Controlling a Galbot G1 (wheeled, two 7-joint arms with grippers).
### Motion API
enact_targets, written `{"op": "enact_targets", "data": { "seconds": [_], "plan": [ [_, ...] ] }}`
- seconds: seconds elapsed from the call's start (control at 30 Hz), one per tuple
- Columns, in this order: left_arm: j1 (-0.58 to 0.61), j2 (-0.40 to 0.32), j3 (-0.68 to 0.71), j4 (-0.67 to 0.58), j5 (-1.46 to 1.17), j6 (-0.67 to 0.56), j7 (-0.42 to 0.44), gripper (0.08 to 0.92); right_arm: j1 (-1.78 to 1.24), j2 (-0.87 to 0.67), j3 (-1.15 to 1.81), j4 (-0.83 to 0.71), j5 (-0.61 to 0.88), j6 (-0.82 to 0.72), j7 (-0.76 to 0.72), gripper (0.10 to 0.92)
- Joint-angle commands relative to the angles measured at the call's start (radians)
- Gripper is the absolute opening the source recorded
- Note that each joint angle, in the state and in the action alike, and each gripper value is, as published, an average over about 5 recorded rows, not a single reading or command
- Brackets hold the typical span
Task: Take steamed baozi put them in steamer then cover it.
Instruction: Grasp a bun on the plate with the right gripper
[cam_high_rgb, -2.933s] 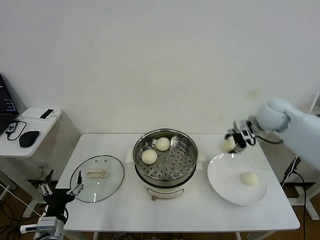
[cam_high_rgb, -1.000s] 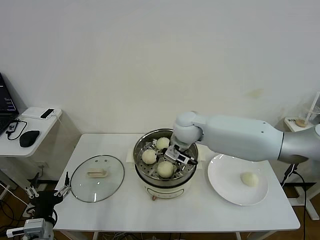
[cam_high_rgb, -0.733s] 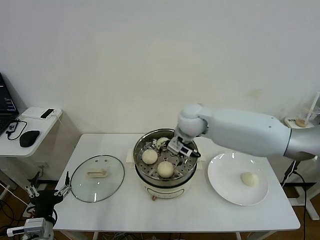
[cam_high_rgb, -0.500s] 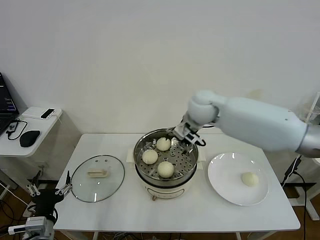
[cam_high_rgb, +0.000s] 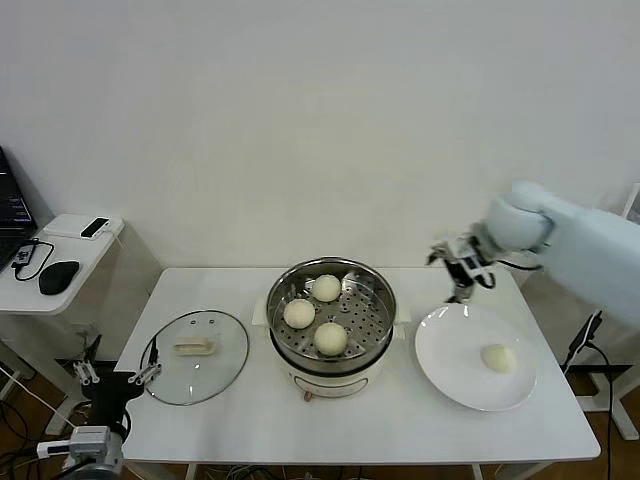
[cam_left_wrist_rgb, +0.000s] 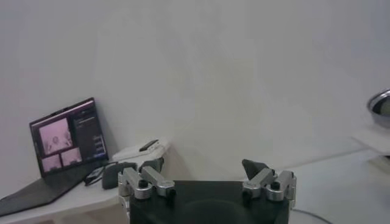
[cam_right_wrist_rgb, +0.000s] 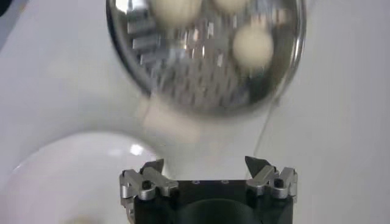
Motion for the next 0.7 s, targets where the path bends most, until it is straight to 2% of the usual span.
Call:
{"op": "enact_targets", "data": {
  "seconds": [0.03,0.33,0.7],
  "plan": [
    [-0.005,0.008,0.03,0.004,0.004,0.001,0.001,0.823,-0.351,-0.199,0.281,-0.021,-0.079,-0.017,0.007,0.823],
    [0.004,0.01,0.021,0.001,0.005,0.001,0.001,0.823,-0.672,-0.147,0.552,-0.084,-0.154,-0.007,0.013,0.823],
    [0.018,0.0,0.009,-0.003,0.01,0.001,0.0,0.823,-0.716,-0.018,0.582,-0.253,-0.222,0.026,0.012,0.823]
  ]
}}
